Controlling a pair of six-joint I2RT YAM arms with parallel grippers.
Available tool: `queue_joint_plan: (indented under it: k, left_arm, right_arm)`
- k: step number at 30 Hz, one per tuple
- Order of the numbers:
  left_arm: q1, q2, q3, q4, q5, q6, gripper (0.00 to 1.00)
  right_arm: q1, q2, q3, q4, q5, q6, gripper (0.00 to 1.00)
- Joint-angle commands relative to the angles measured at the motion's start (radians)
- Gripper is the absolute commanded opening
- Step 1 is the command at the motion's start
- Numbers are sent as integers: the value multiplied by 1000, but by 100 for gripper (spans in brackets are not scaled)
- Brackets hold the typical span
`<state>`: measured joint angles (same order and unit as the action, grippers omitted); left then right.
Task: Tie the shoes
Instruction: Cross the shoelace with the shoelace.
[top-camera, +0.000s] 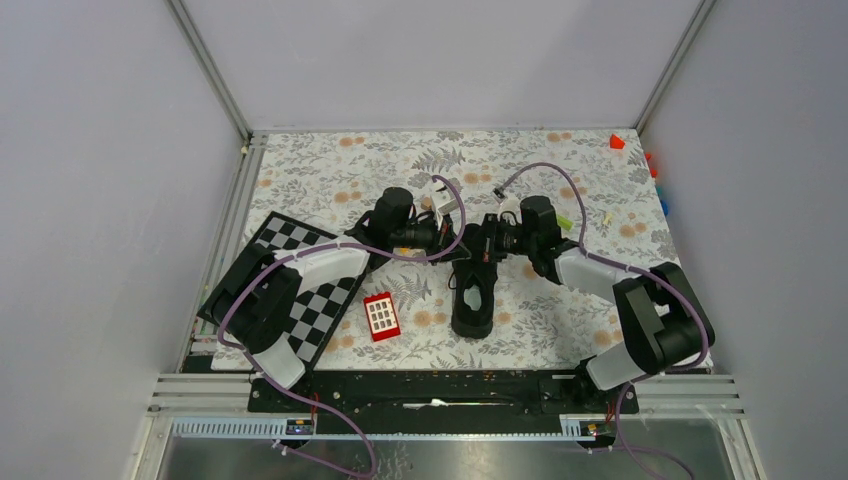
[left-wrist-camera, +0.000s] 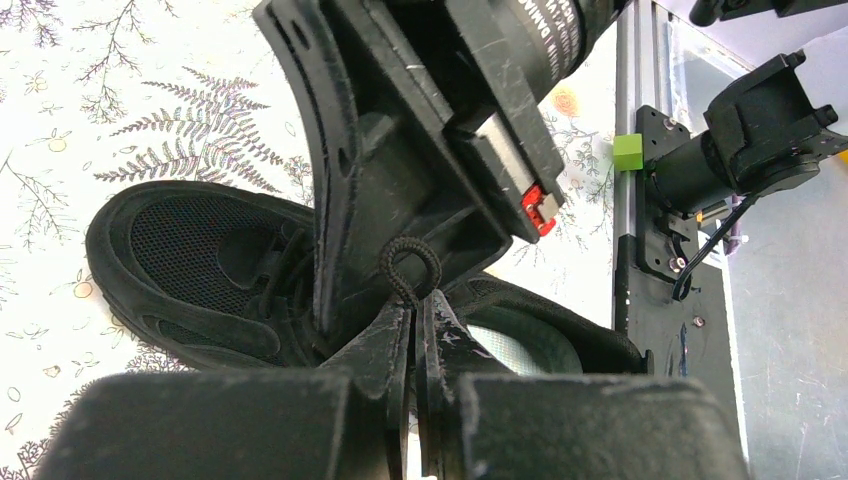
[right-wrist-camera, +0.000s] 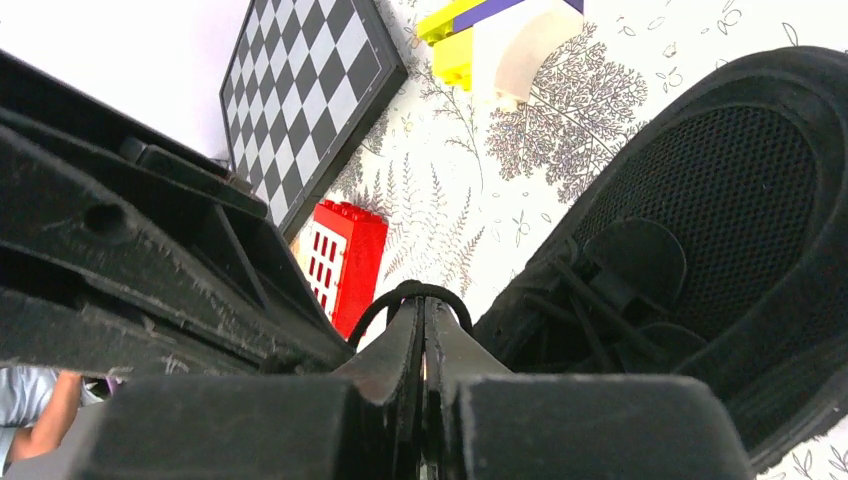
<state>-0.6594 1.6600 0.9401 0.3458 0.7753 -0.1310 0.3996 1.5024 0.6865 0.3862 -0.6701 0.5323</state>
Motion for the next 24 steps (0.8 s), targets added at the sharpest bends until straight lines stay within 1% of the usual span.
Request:
queue_joint_plan:
  k: [1,7,9,16,21,24]
  left_arm:
    - [2,-2,37,51,34,5,0]
    - [-3,-21,6,59,24,-6,0]
    - [-3,-29,-13,71,16,-16,0]
    - [-3,-52,-83,114,-7,-57,0]
    - [-3,-63,-109,126,-14,-66,0]
    - [-3,-68,-116,128,-20,-67,0]
  right_arm:
    - [19,43,32,62,24,35,0]
    - [22,85,-79,386,63,213,0]
    - [24,96,-109,456,86,254,0]
    - [56,32,-204,507,297,256,0]
    - [70,19,-240,566,363,264,0]
    - [78,15,-273,637,396,275,0]
